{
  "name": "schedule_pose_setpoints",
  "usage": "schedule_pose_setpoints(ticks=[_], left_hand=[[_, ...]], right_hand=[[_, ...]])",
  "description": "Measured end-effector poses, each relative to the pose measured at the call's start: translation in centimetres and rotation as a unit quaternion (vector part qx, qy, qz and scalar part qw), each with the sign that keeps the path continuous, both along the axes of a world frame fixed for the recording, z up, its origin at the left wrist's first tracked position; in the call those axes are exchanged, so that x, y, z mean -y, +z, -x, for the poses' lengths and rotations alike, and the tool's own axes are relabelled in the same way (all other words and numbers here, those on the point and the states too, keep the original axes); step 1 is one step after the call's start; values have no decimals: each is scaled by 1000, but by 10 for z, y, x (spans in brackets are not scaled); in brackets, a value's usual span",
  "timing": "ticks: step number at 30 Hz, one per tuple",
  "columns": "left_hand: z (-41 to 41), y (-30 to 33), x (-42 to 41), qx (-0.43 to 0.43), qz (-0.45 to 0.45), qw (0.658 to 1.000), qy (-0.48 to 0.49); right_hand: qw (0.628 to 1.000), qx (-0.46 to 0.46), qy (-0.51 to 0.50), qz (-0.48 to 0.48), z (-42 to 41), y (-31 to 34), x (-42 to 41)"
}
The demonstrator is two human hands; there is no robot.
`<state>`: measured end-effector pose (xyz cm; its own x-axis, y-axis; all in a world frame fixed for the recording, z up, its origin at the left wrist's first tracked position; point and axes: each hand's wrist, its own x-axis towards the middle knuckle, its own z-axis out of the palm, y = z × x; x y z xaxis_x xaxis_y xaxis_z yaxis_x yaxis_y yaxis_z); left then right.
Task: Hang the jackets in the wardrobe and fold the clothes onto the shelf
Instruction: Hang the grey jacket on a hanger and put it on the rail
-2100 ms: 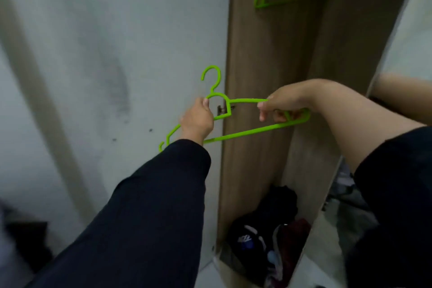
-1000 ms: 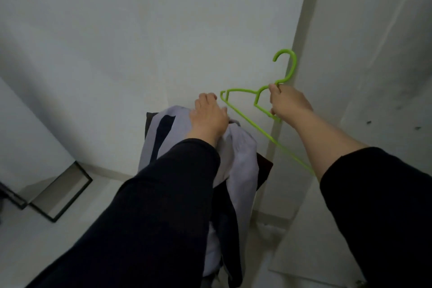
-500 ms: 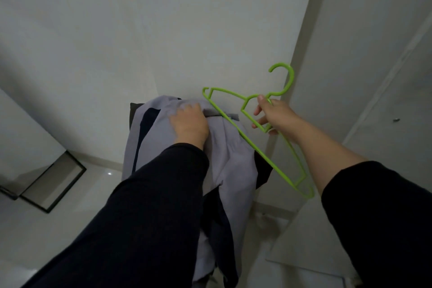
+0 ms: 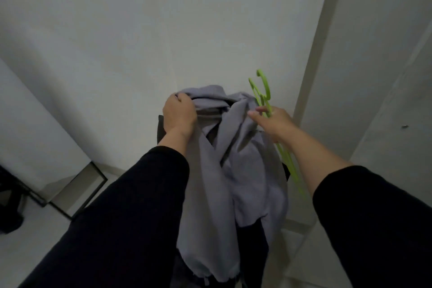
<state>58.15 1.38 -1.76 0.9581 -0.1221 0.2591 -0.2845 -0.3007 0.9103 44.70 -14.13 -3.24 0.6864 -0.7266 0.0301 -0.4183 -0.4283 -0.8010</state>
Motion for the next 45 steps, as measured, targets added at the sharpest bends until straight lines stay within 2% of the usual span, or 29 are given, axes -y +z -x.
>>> schedule_pose_setpoints(ticks=[4,6,8,11,12,14,17,20,22,25,27,29,30,31,33,34,35,37,40,42,43,45], left_hand=[[14,23,-13,30,65,990,-124],[27,35,-21,-48,167,963,-207],[34,43,-29,-115,201,936,-263],[38,50,-44,-167,174,912,-333],[38,49,-49,-165,155,913,-339],[37,45,-61,-124,112,937,-307],[35,34,-75,-32,0,968,-251],[36,30,-78,7,-89,968,-234],[46,34,-72,-18,-76,965,-252],[73,43,-56,-135,-81,926,-342],[93,49,-51,-244,-85,866,-428],[107,51,-42,-331,-35,808,-486],[112,50,-36,-360,-3,797,-486],[117,49,-29,-366,18,805,-466],[124,40,-9,-291,6,875,-386],[129,36,-1,-232,-28,909,-345],[131,32,5,-179,-71,929,-317],[145,27,13,-177,-110,914,-349],[178,29,20,-224,-143,844,-466],[203,32,26,-218,-182,813,-508],[214,33,30,-200,-205,806,-518],[232,34,39,-158,-229,816,-506]], right_hand=[[999,24,10,-32,-9,18,-44],[993,75,21,-86,-11,23,-60],[985,105,24,-134,-10,20,-70],[977,91,0,-192,-7,14,-79],[974,99,-8,-202,-7,14,-79],[974,122,-29,-186,-2,23,-77],[969,164,-71,-169,17,40,-67],[962,184,-86,-181,42,53,-61],[956,203,-93,-190,57,59,-61],[942,245,-108,-202,80,71,-61],[931,273,-119,-213,97,81,-61],[922,293,-131,-215,116,91,-61],[920,300,-132,-213,125,96,-61],[918,310,-129,-210,134,101,-61],[917,323,-119,-200,152,111,-61],[918,327,-114,-194,162,116,-61],[916,335,-109,-193,172,121,-60],[908,357,-101,-195,193,134,-58],[904,373,-104,-183,224,149,-52],[905,370,-118,-175,247,154,-47],[908,363,-125,-171,259,154,-45],[913,345,-142,-163,283,152,-42]])
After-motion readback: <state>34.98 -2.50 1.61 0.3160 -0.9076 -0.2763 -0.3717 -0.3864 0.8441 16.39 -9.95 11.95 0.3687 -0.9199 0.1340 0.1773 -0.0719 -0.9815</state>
